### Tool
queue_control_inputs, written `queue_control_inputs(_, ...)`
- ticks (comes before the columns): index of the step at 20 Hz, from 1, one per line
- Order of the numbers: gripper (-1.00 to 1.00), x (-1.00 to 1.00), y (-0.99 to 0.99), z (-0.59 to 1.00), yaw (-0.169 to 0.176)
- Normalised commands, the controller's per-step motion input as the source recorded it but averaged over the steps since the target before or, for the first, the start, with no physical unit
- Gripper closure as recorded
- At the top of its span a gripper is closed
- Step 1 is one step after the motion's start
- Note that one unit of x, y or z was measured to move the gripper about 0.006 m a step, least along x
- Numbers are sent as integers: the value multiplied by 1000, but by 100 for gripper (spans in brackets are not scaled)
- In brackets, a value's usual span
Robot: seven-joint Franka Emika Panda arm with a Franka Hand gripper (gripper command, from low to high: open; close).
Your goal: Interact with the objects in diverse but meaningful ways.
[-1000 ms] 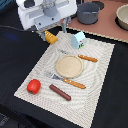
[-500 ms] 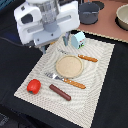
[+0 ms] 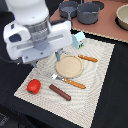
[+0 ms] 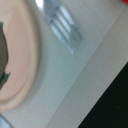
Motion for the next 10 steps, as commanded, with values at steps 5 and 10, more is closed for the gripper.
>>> queue_control_inputs(5,-100,407,-301,169,-91)
queue_control_inputs(10,-100,383,-387,55,-88)
